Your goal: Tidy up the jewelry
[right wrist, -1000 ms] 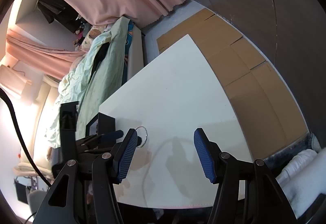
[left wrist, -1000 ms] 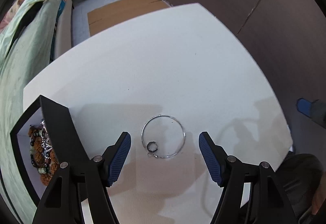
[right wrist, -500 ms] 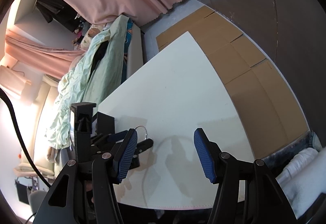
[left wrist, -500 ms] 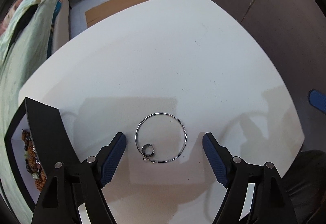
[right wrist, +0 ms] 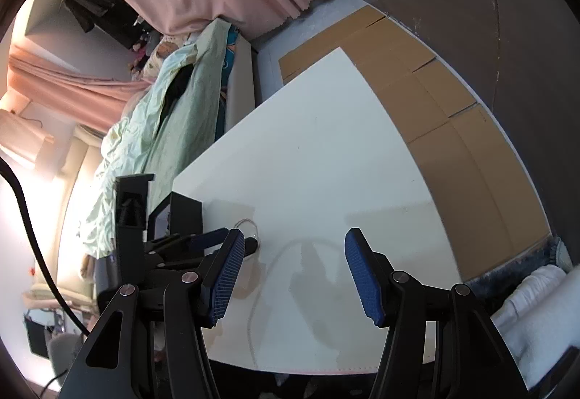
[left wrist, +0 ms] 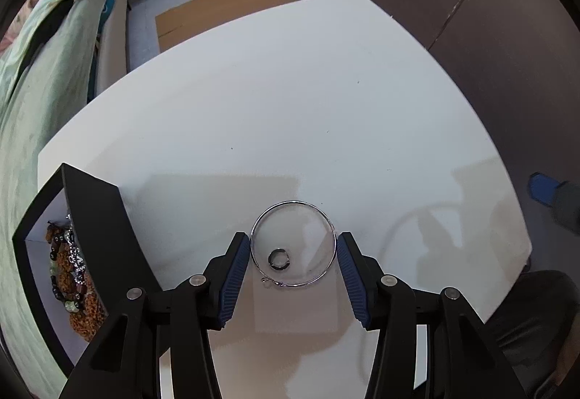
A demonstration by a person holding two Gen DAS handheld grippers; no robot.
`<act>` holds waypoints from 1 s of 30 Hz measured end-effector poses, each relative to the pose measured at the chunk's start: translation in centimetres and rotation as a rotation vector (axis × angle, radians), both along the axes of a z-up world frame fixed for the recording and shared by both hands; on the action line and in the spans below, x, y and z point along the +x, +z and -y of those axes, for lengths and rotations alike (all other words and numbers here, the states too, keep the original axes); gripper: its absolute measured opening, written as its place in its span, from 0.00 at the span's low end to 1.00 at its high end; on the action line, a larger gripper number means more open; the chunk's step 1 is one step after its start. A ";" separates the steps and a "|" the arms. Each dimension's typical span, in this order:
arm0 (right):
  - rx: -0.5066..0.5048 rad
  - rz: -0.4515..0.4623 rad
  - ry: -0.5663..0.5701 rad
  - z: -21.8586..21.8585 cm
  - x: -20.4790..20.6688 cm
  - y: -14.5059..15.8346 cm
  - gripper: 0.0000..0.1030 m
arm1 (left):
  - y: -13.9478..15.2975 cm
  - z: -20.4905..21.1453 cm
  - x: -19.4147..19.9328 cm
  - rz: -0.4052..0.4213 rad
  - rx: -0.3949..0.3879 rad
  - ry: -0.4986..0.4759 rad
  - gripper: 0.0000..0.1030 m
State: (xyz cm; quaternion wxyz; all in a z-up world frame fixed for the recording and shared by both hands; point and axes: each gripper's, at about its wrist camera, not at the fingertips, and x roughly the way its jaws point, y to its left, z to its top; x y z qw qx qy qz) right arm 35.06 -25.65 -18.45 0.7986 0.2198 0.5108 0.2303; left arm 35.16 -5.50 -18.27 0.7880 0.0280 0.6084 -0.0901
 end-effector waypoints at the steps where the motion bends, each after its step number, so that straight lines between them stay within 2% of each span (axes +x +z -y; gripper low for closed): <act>1: -0.008 -0.002 0.008 -0.3 0.1 -0.1 0.57 | 0.2 -0.1 -0.1 0.004 -0.004 0.000 0.50; 12: -0.076 0.029 0.104 -4.5 0.2 -0.3 0.55 | 4.4 -3.5 -0.8 0.075 -0.042 0.041 0.50; 17: -0.132 0.018 0.179 -7.6 0.7 -0.9 0.43 | 6.7 -5.9 -1.6 0.114 -0.072 0.081 0.50; 24: -0.219 0.031 0.279 -12.0 1.2 -1.2 0.33 | 7.9 -9.2 -2.4 0.142 -0.071 0.129 0.50; 30: -0.369 0.075 0.386 -16.1 0.8 -1.4 0.26 | 8.1 -11.7 -3.5 0.147 -0.061 0.162 0.50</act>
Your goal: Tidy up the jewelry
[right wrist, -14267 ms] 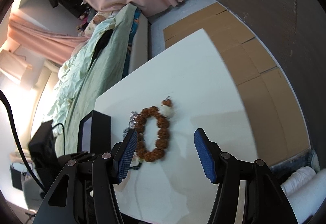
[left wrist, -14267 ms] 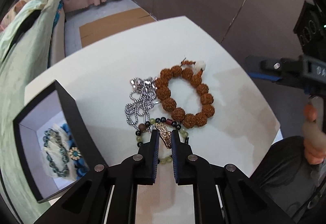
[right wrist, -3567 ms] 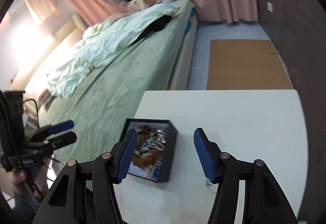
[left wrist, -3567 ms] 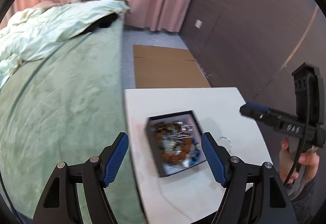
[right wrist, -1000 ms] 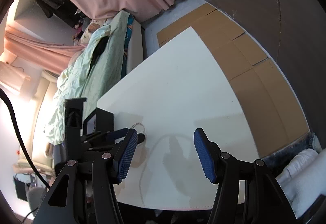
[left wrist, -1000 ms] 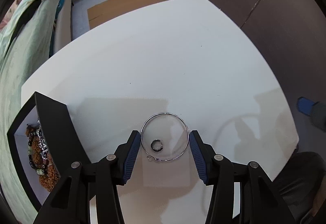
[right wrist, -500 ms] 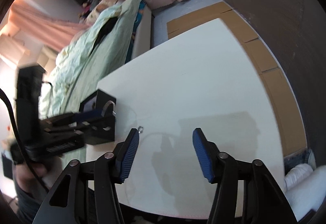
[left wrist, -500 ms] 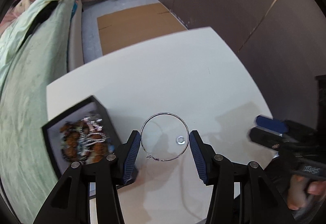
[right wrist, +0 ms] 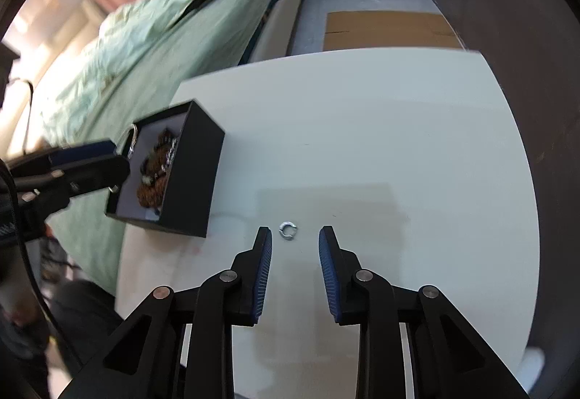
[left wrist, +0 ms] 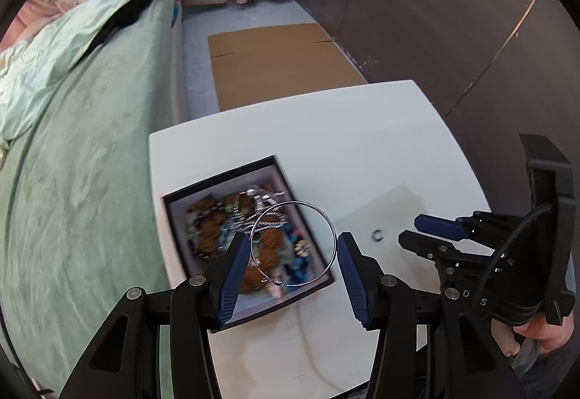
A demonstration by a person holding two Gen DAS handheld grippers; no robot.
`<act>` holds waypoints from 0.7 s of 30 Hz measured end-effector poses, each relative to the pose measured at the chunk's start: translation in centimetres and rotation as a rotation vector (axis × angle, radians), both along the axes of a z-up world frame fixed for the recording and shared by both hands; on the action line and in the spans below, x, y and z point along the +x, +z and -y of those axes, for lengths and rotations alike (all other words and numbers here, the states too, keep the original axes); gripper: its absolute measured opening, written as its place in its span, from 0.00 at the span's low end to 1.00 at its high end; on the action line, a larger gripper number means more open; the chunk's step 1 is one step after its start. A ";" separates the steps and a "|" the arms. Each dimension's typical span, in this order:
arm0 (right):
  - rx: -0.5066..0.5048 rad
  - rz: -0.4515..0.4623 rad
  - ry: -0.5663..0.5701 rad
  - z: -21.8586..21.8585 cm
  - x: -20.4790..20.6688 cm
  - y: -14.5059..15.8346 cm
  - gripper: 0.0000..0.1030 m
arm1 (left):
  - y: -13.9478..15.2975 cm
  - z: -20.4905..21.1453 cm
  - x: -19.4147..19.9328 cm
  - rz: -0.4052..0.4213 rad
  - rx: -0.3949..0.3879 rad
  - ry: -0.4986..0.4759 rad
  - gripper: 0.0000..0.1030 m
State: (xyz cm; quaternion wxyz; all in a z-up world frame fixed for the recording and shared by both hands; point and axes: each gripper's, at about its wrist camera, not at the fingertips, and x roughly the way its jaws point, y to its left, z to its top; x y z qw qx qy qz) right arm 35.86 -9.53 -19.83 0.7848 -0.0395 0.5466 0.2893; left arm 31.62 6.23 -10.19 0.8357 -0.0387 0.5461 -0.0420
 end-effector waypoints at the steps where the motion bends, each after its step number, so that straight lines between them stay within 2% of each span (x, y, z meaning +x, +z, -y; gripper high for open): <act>1: -0.017 0.003 0.010 -0.3 0.0 -0.1 0.25 | -0.2 -0.3 0.0 -0.001 0.001 0.006 0.50; 14: -0.175 -0.011 0.067 -2.8 0.7 -2.4 0.22 | -0.5 -3.9 -0.5 0.001 -0.009 0.058 0.50; 19: -0.237 0.036 0.107 -3.6 0.1 -2.5 0.20 | -0.7 -4.2 -0.1 0.002 -0.019 0.063 0.50; 20: -0.247 0.043 0.108 -3.7 0.2 -2.5 0.14 | -0.9 -4.2 0.0 0.001 -0.022 0.063 0.50; 21: -0.239 0.036 0.103 -3.5 0.3 -2.4 0.14 | -1.0 -4.2 0.1 0.001 -0.027 0.064 0.50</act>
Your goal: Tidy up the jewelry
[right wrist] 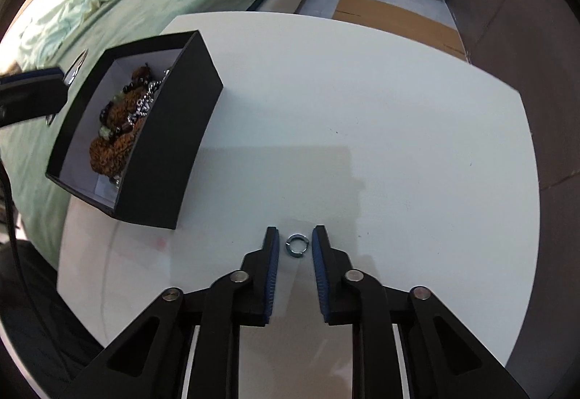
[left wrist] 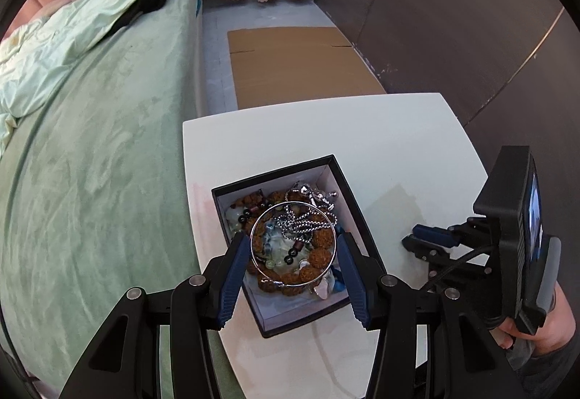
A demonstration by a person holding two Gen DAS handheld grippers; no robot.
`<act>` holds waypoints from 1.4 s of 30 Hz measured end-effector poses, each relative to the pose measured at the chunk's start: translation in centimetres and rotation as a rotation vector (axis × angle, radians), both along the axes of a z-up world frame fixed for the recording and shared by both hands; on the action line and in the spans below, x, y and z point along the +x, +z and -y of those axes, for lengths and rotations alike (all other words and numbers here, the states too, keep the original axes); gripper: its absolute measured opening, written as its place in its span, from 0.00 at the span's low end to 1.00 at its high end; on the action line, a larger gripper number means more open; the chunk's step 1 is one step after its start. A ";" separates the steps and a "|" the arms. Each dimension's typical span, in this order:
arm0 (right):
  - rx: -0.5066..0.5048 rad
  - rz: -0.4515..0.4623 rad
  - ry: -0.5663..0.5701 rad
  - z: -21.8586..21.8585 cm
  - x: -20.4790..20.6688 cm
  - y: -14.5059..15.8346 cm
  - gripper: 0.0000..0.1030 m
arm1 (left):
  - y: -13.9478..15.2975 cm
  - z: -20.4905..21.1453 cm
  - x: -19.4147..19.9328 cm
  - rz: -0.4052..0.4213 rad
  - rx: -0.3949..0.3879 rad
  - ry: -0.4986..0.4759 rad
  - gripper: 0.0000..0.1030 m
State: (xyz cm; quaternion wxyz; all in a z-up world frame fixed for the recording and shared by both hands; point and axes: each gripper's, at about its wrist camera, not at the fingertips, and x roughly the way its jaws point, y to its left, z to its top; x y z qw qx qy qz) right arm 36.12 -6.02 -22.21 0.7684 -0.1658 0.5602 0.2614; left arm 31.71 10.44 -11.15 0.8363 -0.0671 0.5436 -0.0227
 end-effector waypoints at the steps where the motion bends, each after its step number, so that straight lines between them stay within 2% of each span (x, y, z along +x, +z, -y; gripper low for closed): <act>1: 0.012 -0.010 -0.009 0.3 0.2 0.1 0.14 | -0.1 0.0 0.1 0.000 -0.006 0.000 0.50; 3: 0.024 -0.003 -0.029 0.9 0.5 0.5 0.14 | -0.3 0.2 0.3 -0.001 -0.016 -0.001 0.50; 9: 0.159 0.008 -0.091 3.2 0.9 3.1 0.14 | -1.1 0.4 1.1 -0.018 -0.087 -0.022 0.54; 10: 0.183 0.011 -0.095 3.3 0.9 3.5 0.14 | -1.1 0.4 1.2 -0.020 -0.084 -0.022 0.58; 12: 0.230 0.015 -0.098 3.5 0.8 4.3 0.14 | -0.9 0.2 1.1 -0.006 -0.072 -0.017 0.78; 14: 0.285 0.024 -0.094 3.3 0.7 5.0 0.14 | -0.5 -0.2 0.8 0.015 -0.074 -0.014 0.81; 21: 0.417 0.053 -0.026 1.3 -0.8 7.4 0.14 | 0.8 -2.1 -0.6 0.061 -0.046 0.025 0.81; 31: 0.473 0.068 0.050 -2.7 -2.1 8.3 0.14 | 1.9 -4.6 -3.7 0.107 -0.011 0.068 0.81; 37: 0.510 0.083 0.085 -4.6 -2.8 8.9 0.14 | 3.2 -5.8 -6.3 0.168 0.009 0.084 0.81; 42: 0.522 0.089 0.078 -6.1 -2.7 9.7 0.14 | 4.7 -7.3 -8.7 0.237 -0.009 0.130 0.81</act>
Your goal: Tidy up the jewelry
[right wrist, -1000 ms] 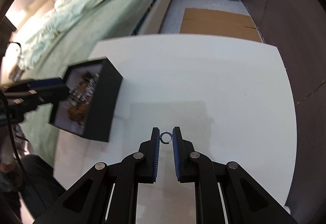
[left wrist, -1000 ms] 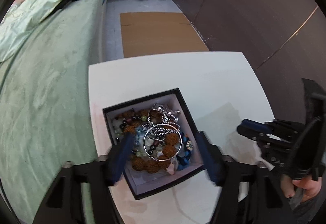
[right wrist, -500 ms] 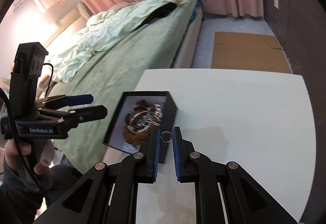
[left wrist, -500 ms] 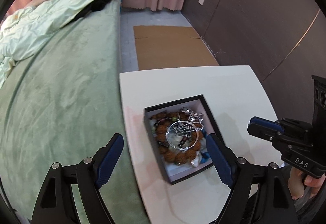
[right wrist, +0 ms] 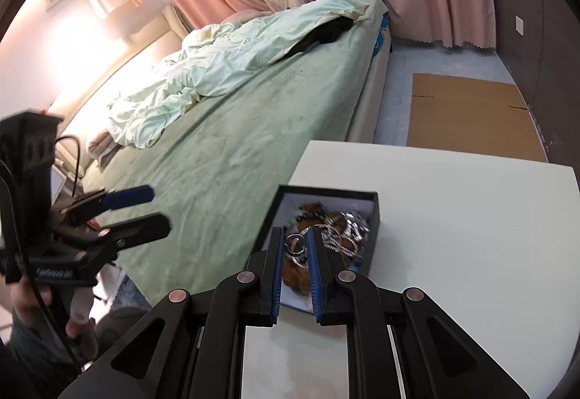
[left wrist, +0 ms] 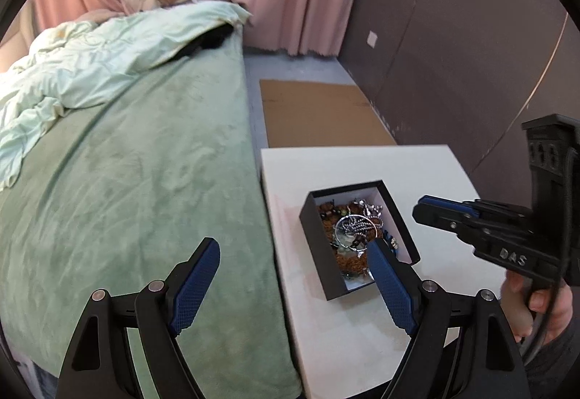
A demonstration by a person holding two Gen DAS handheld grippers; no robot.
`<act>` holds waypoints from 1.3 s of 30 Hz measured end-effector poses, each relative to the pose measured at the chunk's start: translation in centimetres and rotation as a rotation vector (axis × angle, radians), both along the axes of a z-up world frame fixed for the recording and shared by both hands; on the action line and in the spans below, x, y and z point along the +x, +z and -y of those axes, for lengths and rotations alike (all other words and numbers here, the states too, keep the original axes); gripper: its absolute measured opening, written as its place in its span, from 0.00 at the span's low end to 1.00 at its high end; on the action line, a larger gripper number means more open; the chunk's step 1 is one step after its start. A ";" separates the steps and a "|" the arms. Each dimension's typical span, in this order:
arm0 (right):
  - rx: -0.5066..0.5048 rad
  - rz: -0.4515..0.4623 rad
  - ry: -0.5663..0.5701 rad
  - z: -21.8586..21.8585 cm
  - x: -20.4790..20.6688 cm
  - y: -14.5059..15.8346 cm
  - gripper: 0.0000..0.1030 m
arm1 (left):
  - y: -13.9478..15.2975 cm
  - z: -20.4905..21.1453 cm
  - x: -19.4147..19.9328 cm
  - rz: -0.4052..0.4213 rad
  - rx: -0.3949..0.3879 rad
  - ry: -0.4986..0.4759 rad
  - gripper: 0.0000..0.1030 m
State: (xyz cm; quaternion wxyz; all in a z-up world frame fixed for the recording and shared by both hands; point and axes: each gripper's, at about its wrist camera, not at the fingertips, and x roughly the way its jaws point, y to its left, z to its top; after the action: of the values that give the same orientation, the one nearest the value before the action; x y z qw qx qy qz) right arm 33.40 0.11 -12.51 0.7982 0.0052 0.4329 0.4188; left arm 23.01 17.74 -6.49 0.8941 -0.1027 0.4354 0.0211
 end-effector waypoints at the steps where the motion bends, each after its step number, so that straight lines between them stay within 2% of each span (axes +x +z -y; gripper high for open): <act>1: -0.002 -0.006 0.000 -0.2 0.1 0.1 0.15 | 0.3 -0.3 -0.5 0.012 -0.008 0.009 0.82; 2: -0.006 -0.014 0.000 -0.3 0.2 0.1 0.24 | 0.5 -0.6 -1.1 0.025 -0.017 0.017 0.85; 3: -0.011 -0.021 -0.006 -0.5 0.3 0.1 0.49 | 0.8 -0.8 -1.6 0.035 -0.025 0.022 0.90; 5: -0.009 -0.002 -0.040 -0.3 0.2 0.3 0.72 | 1.3 -1.0 -2.4 0.053 -0.036 0.028 0.94; 9: 0.008 -0.029 -0.070 1.4 -0.4 0.3 0.73 | 2.2 -1.0 -4.1 0.085 -0.067 0.033 0.94; 14: 0.010 -0.001 -0.113 4.3 -2.7 1.5 0.73 | 3.4 0.1 -6.2 0.153 -0.106 0.016 0.98; 22: 0.004 0.057 -0.204 9.1 -7.3 4.0 0.76 | 5.5 2.9 -8.9 0.231 -0.117 -0.010 0.99; 26: 0.040 0.067 -0.244 11.4 -9.9 5.0 0.97 | 6.4 4.8 -10.2 0.274 -0.108 -0.035 0.99; 27: 0.036 0.075 -0.253 12.0 -10.7 5.3 1.00 | 6.5 5.3 -10.4 0.279 -0.105 -0.039 1.00; 31: 0.023 0.100 -0.299 14.2 -12.9 5.5 1.00 | 5.7 7.1 -10.9 0.282 -0.096 -0.049 1.00; 35: 0.044 0.103 -0.334 16.4 -14.6 5.3 1.00 | 4.2 8.6 -11.5 0.271 -0.117 -0.051 1.00; 39: 0.059 0.119 -0.351 18.0 -15.9 4.9 1.00 | 3.9 10.0 -12.4 0.275 -0.097 -0.059 1.00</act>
State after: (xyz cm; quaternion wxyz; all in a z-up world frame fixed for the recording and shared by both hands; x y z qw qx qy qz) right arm 17.47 -17.84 -7.58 0.8829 0.0792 0.3646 0.2850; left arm 10.63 7.77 -2.61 0.9395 -0.1349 0.3121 -0.0405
